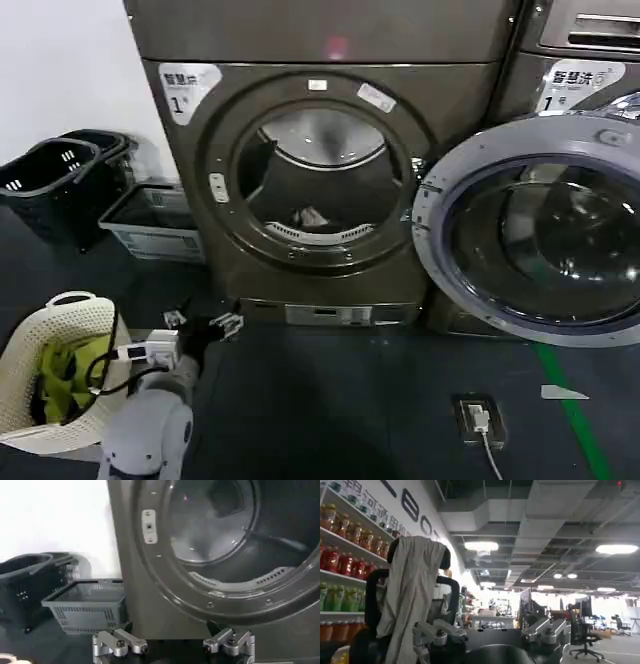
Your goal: Grasp the clothes from the dryer.
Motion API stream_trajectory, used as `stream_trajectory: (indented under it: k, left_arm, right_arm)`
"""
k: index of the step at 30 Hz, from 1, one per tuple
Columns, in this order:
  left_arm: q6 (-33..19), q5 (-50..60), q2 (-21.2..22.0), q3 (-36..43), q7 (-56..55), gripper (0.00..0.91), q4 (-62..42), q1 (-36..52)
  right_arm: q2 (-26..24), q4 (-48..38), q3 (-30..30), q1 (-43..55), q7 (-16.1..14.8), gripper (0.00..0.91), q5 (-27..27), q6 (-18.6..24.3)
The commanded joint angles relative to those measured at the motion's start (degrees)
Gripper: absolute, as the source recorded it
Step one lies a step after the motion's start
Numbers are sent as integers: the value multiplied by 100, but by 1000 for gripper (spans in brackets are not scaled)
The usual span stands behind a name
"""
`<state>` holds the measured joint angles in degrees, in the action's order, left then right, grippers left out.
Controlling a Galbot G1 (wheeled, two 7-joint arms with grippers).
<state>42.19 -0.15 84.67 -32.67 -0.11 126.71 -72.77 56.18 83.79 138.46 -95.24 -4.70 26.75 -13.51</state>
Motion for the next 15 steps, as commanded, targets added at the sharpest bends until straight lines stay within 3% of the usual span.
stream_trajectory:
  k: [1, 15]
  left_arm:
    - [281, 6, -5, 21, 13, 907, -8, 22]
    - [281, 78, -9, 99, 10, 907, -24, 29]
  right_arm:
    - [16, -21, 11, -6, 12, 907, 14, 10]
    - [44, -52, 23, -13, 75, 907, 21, 127]
